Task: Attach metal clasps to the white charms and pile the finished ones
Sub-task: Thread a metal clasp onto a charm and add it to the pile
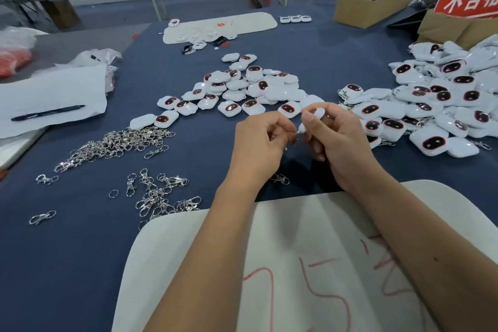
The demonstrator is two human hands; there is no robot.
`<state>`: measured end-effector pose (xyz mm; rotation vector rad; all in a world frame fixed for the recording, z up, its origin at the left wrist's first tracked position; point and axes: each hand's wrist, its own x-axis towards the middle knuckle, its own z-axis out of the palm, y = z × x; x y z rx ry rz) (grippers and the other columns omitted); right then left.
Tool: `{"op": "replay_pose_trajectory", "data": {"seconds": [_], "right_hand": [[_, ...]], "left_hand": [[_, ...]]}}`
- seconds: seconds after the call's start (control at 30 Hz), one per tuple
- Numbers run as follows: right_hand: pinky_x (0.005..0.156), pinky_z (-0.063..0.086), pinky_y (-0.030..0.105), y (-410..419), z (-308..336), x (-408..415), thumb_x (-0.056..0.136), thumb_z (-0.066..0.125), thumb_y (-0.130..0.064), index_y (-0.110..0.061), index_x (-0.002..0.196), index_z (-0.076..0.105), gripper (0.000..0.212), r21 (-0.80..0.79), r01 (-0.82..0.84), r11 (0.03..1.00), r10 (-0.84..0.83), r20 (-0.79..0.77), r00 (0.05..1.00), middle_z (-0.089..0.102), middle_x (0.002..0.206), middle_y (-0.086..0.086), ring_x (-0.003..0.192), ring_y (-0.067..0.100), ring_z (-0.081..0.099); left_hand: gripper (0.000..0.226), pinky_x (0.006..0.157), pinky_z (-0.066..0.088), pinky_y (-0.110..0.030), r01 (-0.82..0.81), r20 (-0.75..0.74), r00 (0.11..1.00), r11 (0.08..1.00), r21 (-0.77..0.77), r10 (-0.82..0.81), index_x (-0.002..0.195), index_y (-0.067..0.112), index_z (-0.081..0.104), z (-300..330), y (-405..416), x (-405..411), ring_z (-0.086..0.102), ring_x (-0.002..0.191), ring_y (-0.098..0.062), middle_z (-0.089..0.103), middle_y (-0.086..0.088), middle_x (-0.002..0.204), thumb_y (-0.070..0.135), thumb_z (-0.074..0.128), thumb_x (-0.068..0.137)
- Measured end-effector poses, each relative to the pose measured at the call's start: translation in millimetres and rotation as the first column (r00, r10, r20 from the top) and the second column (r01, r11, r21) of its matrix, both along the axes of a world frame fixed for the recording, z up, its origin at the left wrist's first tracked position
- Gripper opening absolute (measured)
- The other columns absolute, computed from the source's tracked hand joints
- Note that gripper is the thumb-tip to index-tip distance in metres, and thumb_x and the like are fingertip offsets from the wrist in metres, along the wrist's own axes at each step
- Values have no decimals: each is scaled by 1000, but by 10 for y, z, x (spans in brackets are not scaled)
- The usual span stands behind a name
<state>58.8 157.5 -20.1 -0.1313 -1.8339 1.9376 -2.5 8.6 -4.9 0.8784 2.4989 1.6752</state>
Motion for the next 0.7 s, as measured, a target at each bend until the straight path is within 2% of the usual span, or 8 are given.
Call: {"op": "replay_pose_trajectory", "data": {"seconds": [0.07, 0.17, 0.2, 0.27, 0.33, 0.43, 0.53, 0.7], "right_hand": [[46, 36, 20, -8, -14, 8, 96, 69, -28, -19, 98, 65, 10, 113, -3, 994, 0, 23, 1000, 63, 65, -4, 52, 8, 50], [56, 40, 26, -23, -36, 3, 96, 70, -27, -20, 102, 64, 11, 253, 15, 967, -32, 60, 998, 68, 75, 9, 65, 16, 55], [55, 40, 28, -32, -31, 1, 96, 70, -28, -20, 101, 64, 11, 243, 26, 970, -43, 65, 997, 66, 73, 7, 63, 17, 53], [48, 37, 27, -41, 4, -7, 99, 67, -27, -18, 101, 63, 10, 120, 33, 992, -38, 43, 998, 62, 69, 2, 55, 15, 48], [44, 36, 24, -32, 33, -11, 103, 62, -22, -16, 103, 63, 6, -12, 17, 1000, -17, 17, 1000, 65, 69, 1, 50, 13, 47], [44, 36, 22, -10, 52, 1, 104, 60, -19, -16, 108, 63, 6, -108, -18, 994, 19, 11, 1000, 67, 71, 2, 50, 13, 47], [45, 36, 23, -3, 75, 10, 104, 58, -19, -16, 111, 63, 9, -139, -53, 989, 55, 5, 998, 69, 74, 3, 51, 13, 48], [45, 36, 22, -15, 83, 18, 105, 60, -16, -15, 111, 65, 8, -75, -57, 996, 58, 11, 998, 71, 81, 6, 52, 15, 46]], "left_hand": [[25, 63, 54, -29, 20, -79, 997, 996, -85, -27, 78, 20, 72, -11, -18, -8, 64, 65, -12, 70, 6, 70, -1, 63, 88], [18, 60, 49, -22, 8, -137, 990, 988, -155, -30, 79, 17, 70, -38, -20, -11, 63, 66, -3, 68, 16, 69, 3, 67, 90], [18, 59, 45, -14, -5, -107, 994, 992, -124, -8, 80, 17, 70, -52, -10, 0, 61, 64, 1, 66, 20, 66, 2, 69, 89], [15, 61, 45, -9, -48, 11, 999, 999, 19, 48, 82, 18, 72, -46, 30, 26, 59, 61, 3, 65, 20, 64, 3, 74, 87], [11, 66, 50, -13, -95, 141, 987, 982, 163, 72, 86, 18, 73, -30, 64, 36, 63, 67, 0, 70, 13, 71, 7, 77, 86], [10, 66, 51, -17, -84, 342, 940, 954, 289, -21, 94, 13, 71, -19, 71, 47, 66, 70, -5, 73, 4, 76, 7, 76, 88], [9, 62, 47, -19, -101, 450, 889, 925, 366, -81, 94, 8, 71, 3, 58, 55, 60, 62, -7, 73, 0, 74, 3, 75, 89], [15, 68, 47, -25, -206, 533, 842, 860, 467, -88, 82, 11, 76, 42, 26, 25, 56, 65, -12, 71, -8, 75, -3, 74, 86]]}}
